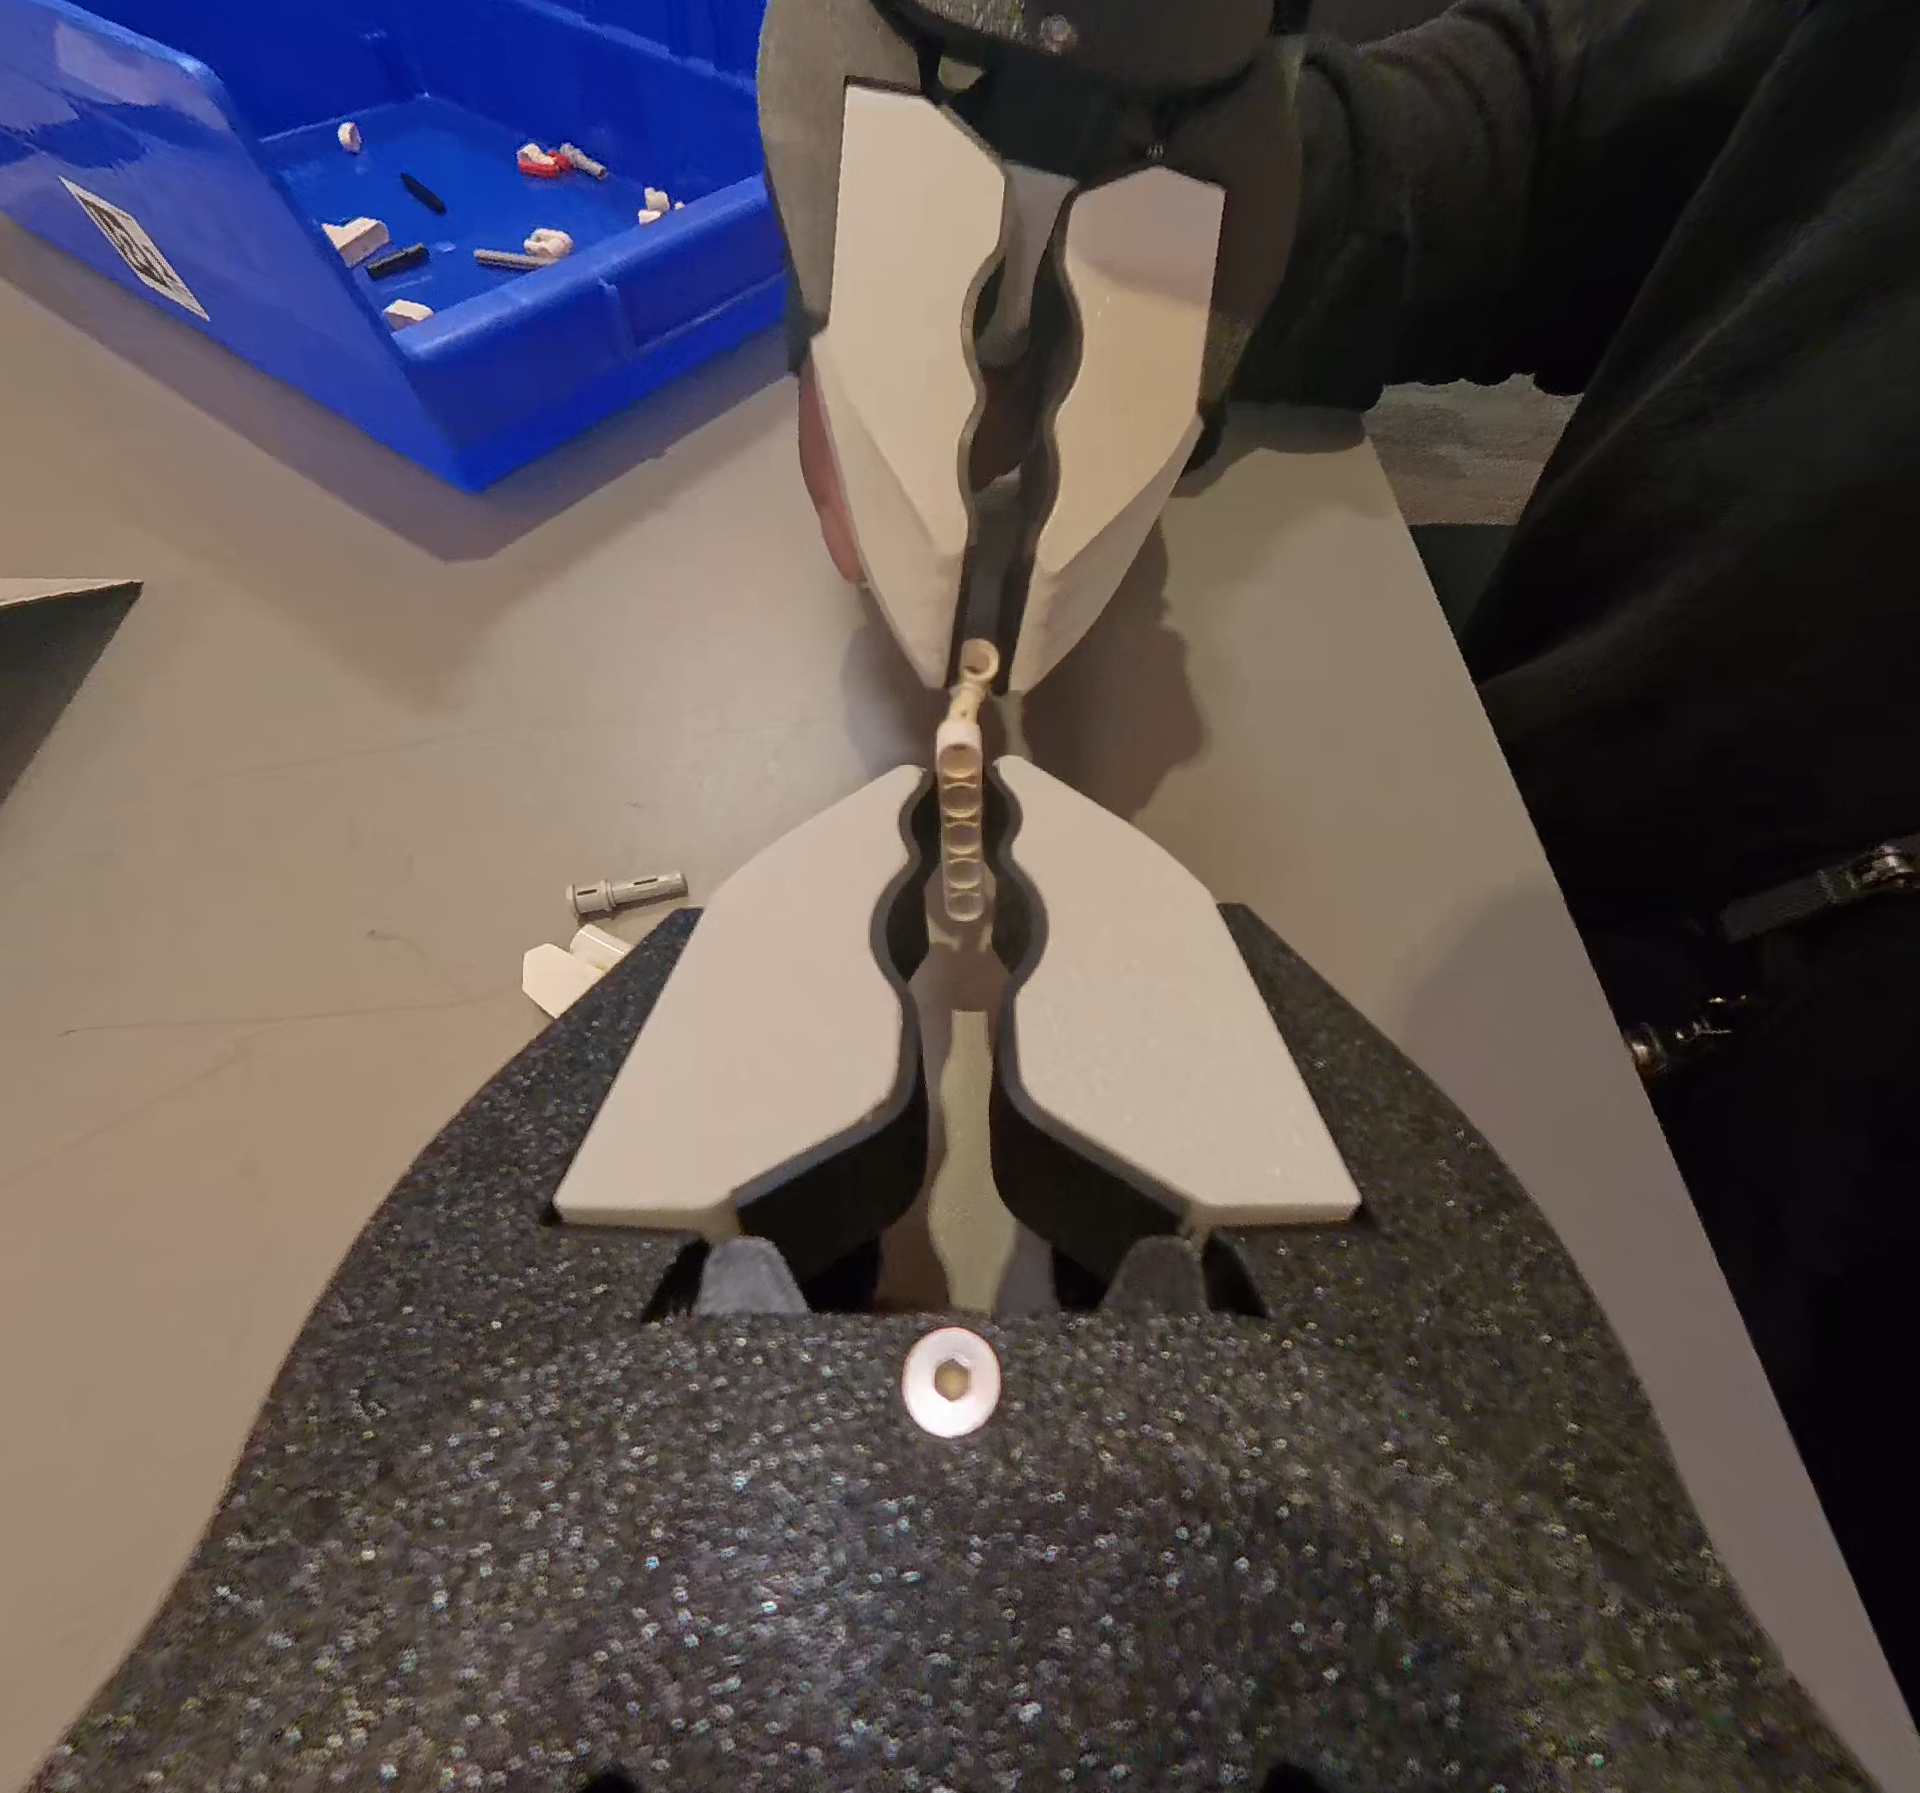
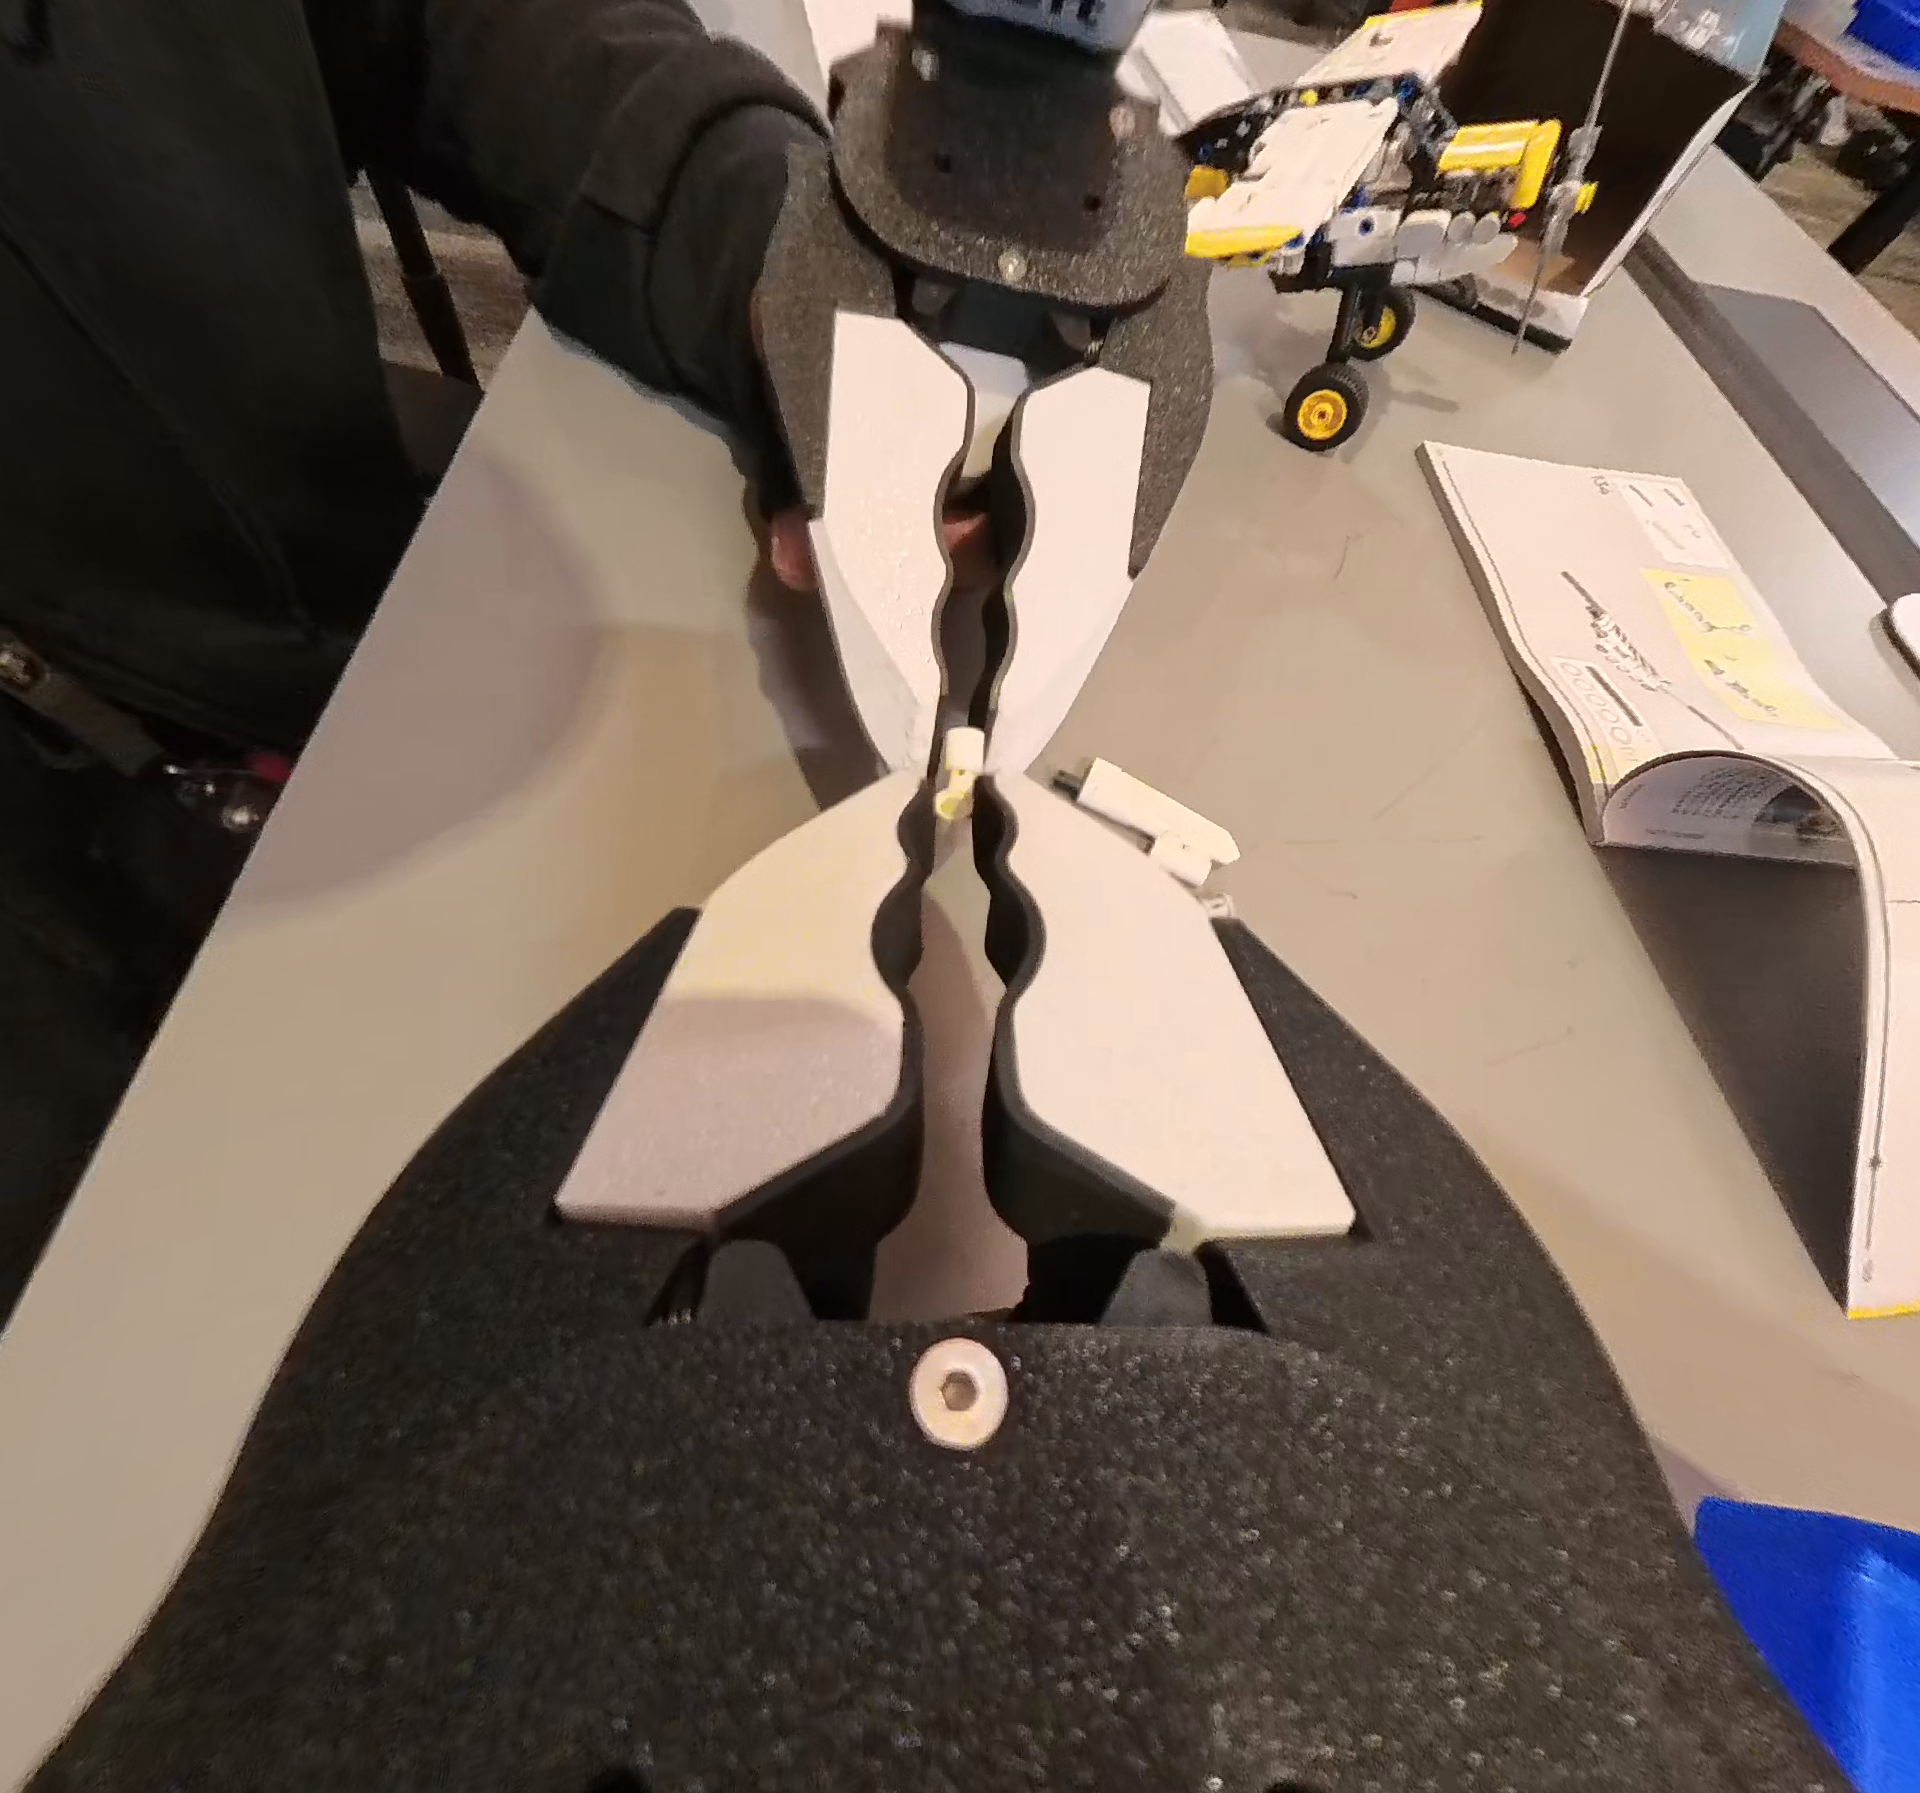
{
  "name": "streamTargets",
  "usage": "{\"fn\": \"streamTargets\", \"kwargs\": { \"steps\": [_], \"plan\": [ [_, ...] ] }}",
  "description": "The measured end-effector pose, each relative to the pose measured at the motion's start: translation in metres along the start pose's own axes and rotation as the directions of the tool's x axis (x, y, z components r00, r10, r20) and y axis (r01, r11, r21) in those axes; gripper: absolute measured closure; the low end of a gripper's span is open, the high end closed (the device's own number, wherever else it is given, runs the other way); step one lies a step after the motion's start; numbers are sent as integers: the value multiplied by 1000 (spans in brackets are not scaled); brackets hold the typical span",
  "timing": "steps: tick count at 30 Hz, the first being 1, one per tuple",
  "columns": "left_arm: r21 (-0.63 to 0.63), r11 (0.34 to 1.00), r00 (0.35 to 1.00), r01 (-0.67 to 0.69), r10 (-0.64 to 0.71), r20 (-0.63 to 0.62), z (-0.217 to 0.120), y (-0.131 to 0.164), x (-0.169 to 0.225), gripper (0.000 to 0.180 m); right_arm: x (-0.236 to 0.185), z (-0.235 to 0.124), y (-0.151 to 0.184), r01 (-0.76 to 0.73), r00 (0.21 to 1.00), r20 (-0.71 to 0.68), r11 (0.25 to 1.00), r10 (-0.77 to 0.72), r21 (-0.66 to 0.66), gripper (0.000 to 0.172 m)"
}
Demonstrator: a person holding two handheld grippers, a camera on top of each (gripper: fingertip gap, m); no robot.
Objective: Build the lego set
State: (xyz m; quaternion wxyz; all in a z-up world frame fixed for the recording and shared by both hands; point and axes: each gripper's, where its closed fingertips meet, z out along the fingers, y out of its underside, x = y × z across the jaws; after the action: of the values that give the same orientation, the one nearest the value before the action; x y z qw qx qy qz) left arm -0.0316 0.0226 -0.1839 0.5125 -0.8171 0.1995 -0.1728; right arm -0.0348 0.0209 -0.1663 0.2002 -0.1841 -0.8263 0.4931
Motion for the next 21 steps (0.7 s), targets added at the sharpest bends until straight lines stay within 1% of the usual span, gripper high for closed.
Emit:
{"fn": "streamTargets", "kwargs": {
  "steps": [5,8,11,17,21],
  "plan": [
    [53,998,998,16,-13,-54,-4,-5,4,173,-2,0,-5,-19,1000,2,998,19,62,165],
    [119,991,992,58,-44,-118,-9,-14,9,173,-3,-3,-16,-42,999,3,988,42,151,165],
    [161,982,986,98,-73,-153,-12,-20,9,173,-1,-4,-24,-55,998,-16,977,60,207,165],
    [207,972,984,110,-77,-160,-16,-25,8,173,2,-4,-33,-162,986,4,943,168,292,165],
    [254,957,977,142,-94,-192,-22,-31,9,173,4,-4,-35,-193,979,3,928,203,318,165]
  ]
}}
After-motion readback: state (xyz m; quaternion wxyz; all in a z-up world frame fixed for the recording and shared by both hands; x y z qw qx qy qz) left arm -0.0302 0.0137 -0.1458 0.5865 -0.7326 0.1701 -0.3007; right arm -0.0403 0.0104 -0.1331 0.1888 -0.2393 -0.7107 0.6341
